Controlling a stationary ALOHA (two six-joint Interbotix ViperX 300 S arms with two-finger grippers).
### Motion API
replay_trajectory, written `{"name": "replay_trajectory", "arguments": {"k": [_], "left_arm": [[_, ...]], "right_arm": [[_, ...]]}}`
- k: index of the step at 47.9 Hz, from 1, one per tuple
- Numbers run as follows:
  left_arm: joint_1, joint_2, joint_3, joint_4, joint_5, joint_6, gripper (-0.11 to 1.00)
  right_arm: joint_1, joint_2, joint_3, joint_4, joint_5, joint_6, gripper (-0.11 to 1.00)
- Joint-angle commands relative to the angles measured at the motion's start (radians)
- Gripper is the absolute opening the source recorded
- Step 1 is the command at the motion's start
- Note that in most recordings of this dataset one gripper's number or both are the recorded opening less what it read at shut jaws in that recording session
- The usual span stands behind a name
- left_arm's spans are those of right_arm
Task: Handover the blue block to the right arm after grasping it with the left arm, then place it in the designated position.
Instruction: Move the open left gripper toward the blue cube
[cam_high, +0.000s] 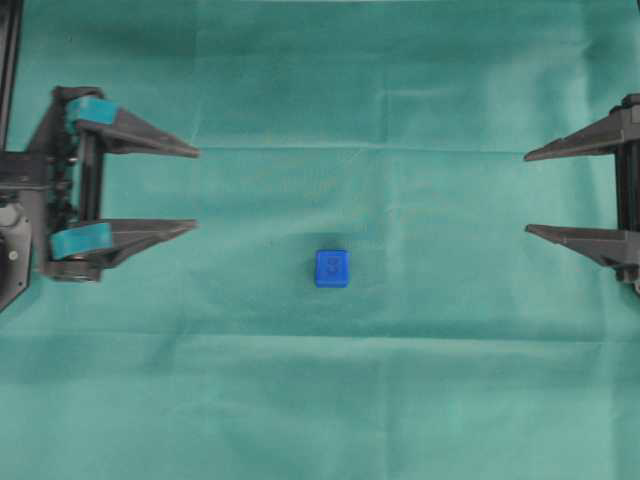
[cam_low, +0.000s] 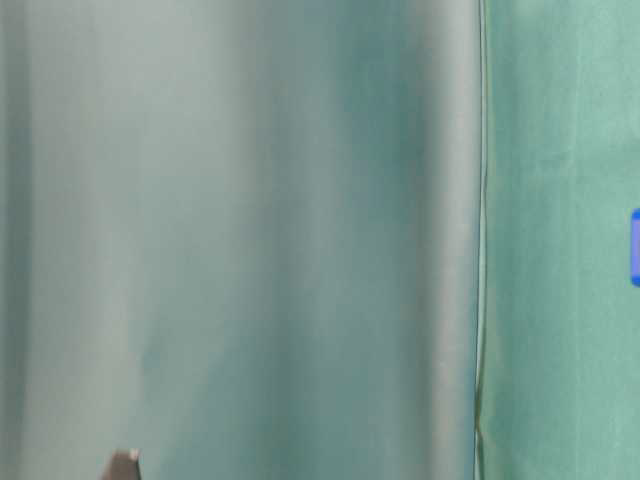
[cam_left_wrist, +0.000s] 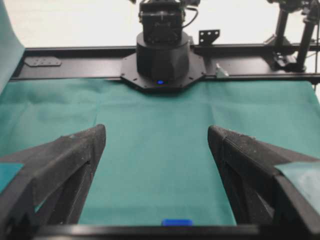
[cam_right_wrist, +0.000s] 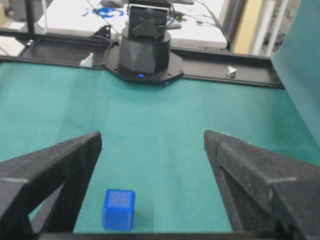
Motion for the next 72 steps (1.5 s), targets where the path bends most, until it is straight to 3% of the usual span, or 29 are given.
{"name": "replay_trajectory", "arguments": {"k": [1, 26, 47, 52, 72], "left_arm": [[0.003, 0.061, -0.069, 0.002, -0.014, 0.002, 0.99], [0.003, 0.339, -0.318, 0.003, 0.017, -0.002, 0.99], [0.003, 0.362, -0.348, -0.005, 0.094, -0.025, 0.99], [0.002, 0.364, -0.362, -0.003, 0.153, -0.048, 0.99], [-0.012, 0.433, -0.528, -0.003, 0.637, -0.071, 0.99]], "right_arm": [[-0.003, 0.006, -0.028, 0.002, -0.009, 0.000, 0.94], [-0.002, 0.012, -0.025, 0.000, -0.009, 0.000, 0.94], [-0.003, 0.020, -0.023, 0.000, -0.006, 0.000, 0.94], [-0.003, 0.023, -0.023, 0.000, -0.006, 0.000, 0.94], [-0.003, 0.028, -0.023, 0.002, -0.003, 0.002, 0.94]]}}
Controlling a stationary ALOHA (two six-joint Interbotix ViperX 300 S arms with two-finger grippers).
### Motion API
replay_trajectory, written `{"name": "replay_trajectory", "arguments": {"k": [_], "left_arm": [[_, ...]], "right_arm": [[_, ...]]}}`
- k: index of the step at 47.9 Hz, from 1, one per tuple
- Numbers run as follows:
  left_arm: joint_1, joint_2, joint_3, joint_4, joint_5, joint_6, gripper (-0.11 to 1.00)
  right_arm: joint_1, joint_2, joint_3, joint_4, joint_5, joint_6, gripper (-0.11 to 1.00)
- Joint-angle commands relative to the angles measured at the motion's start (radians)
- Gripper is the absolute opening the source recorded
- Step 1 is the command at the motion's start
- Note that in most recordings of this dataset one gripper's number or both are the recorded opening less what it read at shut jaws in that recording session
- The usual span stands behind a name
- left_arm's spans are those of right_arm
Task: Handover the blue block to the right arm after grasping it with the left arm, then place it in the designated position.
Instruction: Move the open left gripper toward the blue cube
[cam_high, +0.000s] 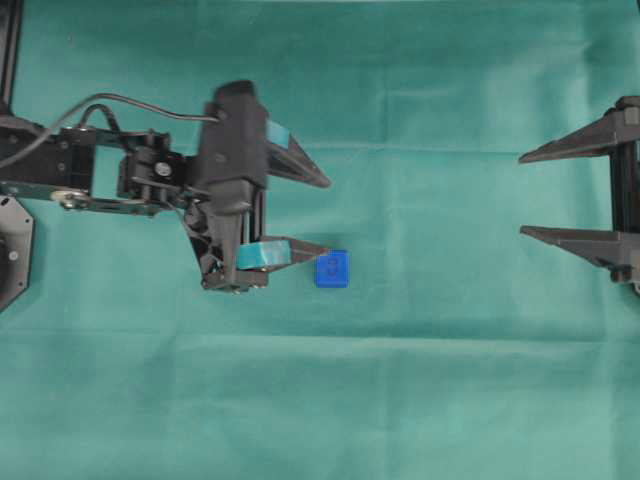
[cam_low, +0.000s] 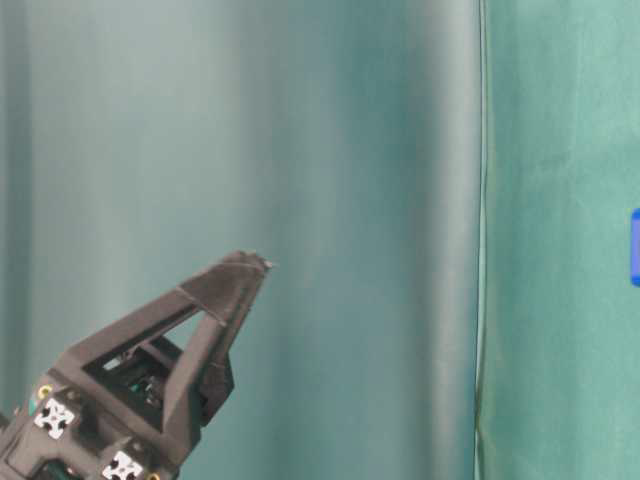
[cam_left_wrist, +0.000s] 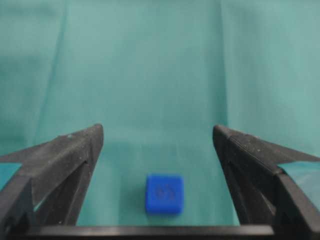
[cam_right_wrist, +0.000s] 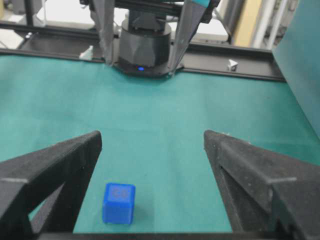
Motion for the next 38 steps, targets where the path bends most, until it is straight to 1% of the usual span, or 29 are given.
{"name": "replay_trajectory", "arguments": {"k": [1, 5, 10, 38], "left_arm": [[-0.005, -0.002, -0.058, -0.003, 0.086, -0.005, 0.99], [-0.008, 0.005, -0.094, -0.003, 0.166, -0.006, 0.99], [-0.011, 0.009, -0.121, -0.002, 0.210, -0.005, 0.99], [-0.012, 0.009, -0.123, -0.002, 0.213, -0.005, 0.99]], "right_arm": [[-0.002, 0.009, -0.023, 0.002, -0.003, 0.002, 0.94], [-0.003, 0.012, -0.023, 0.002, -0.003, 0.002, 0.94], [-0.003, 0.017, -0.021, 0.002, -0.003, 0.002, 0.94], [-0.003, 0.020, -0.021, 0.002, 0.002, 0.002, 0.94]]}}
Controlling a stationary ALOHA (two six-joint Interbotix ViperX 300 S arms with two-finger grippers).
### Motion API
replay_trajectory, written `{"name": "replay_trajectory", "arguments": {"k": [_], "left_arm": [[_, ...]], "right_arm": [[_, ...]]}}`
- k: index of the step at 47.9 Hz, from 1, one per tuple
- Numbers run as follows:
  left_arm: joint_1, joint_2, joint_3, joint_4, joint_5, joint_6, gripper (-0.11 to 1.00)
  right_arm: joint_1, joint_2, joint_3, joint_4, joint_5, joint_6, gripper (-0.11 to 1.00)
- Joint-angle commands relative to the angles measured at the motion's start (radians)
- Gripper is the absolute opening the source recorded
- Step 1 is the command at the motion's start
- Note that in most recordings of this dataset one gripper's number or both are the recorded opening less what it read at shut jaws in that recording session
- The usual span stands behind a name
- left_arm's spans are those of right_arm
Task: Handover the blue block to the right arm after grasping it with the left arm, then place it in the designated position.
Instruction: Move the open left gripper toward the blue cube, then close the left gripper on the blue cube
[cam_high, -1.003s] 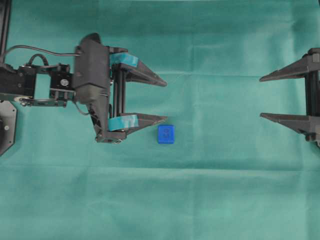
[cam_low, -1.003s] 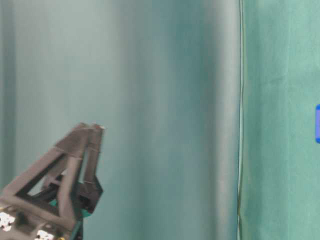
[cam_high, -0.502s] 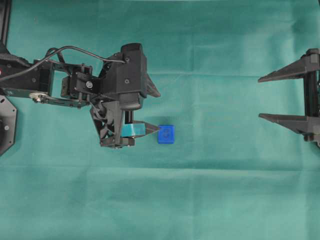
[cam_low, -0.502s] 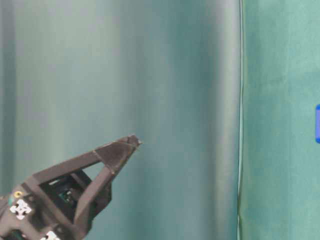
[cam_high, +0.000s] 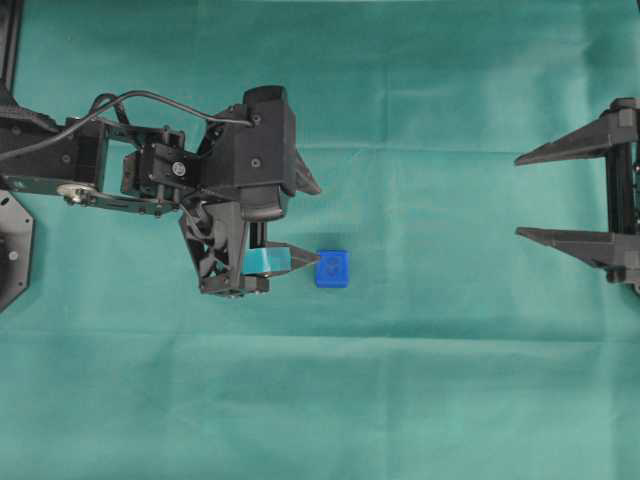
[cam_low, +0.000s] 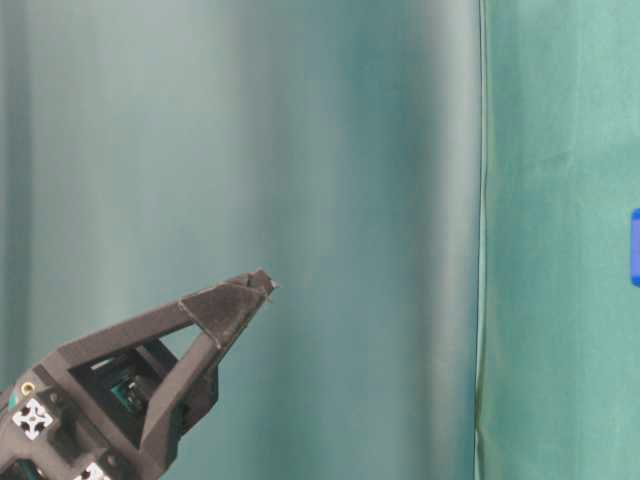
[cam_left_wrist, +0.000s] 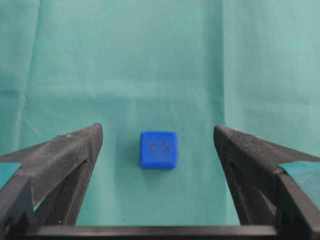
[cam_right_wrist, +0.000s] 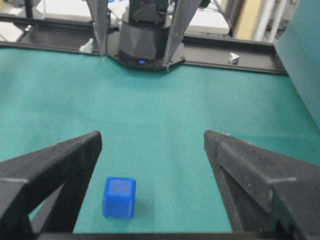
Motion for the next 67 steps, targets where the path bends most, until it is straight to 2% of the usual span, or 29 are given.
{"name": "replay_trajectory", "arguments": {"k": [1, 50, 67], "left_arm": [[-0.003, -0.011, -0.021, 0.000, -0.005, 0.002, 0.99], [-0.009, -0.009, -0.017, 0.000, -0.006, 0.002, 0.99], [-0.009, 0.032, 0.025, 0.000, -0.080, 0.000, 0.99]], "right_arm": [[-0.002, 0.005, -0.021, 0.003, -0.003, 0.002, 0.94], [-0.003, 0.011, -0.020, 0.003, -0.003, 0.002, 0.94], [-0.003, 0.014, -0.020, 0.003, -0.003, 0.002, 0.94]]}}
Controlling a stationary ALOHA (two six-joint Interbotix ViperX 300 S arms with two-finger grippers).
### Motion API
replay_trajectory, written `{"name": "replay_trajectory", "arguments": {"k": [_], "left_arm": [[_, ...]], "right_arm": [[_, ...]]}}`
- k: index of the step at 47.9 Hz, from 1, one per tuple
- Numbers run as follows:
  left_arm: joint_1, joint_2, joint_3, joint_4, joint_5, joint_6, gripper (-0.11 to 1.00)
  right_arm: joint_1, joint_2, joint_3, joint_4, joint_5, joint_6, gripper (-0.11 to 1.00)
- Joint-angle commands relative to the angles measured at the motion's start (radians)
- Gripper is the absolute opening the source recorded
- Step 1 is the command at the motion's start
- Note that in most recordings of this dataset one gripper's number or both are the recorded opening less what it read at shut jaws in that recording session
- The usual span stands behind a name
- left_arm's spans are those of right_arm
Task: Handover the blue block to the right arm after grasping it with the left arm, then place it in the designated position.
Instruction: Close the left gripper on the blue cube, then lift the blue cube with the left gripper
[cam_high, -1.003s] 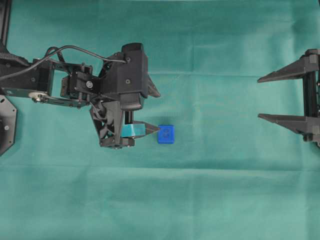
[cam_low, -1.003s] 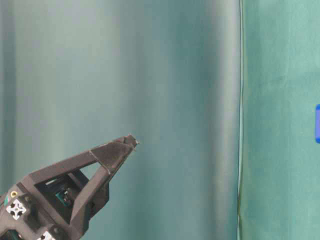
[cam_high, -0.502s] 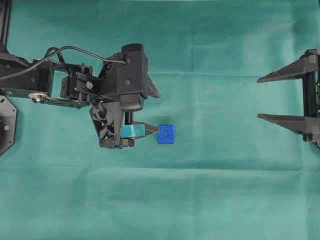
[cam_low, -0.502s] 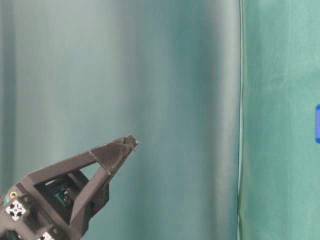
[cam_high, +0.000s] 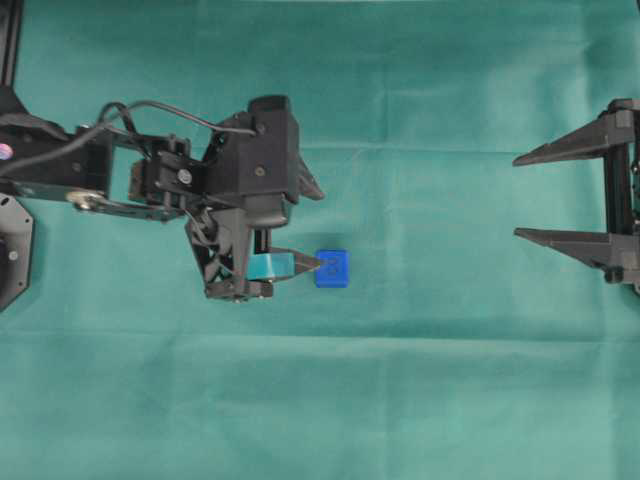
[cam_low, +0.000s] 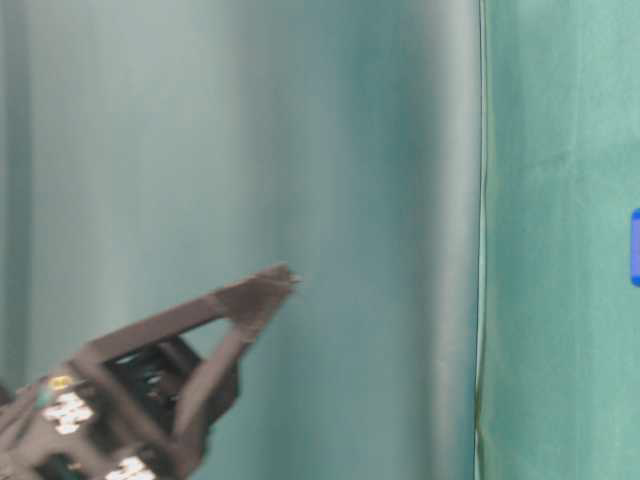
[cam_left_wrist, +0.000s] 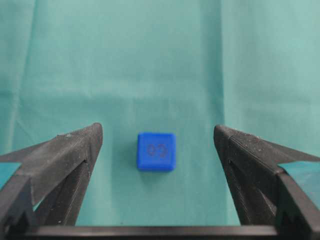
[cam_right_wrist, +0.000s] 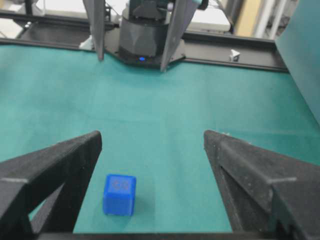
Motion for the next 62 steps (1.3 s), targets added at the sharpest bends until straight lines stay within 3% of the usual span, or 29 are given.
{"name": "replay_trajectory", "arguments": {"k": [1, 23, 62], "left_arm": [[-0.005, 0.006, -0.003, -0.002, -0.029, 0.002, 0.99], [-0.003, 0.186, 0.097, 0.000, -0.259, 0.000, 0.99], [0.000, 0.405, 0.112, 0.000, -0.422, 0.000, 0.99]], "right_arm": [[0.000, 0.008, -0.018, 0.002, -0.005, 0.002, 0.94], [-0.002, 0.017, -0.015, 0.002, -0.005, 0.002, 0.94], [-0.003, 0.029, -0.014, 0.002, -0.005, 0.002, 0.94]]}}
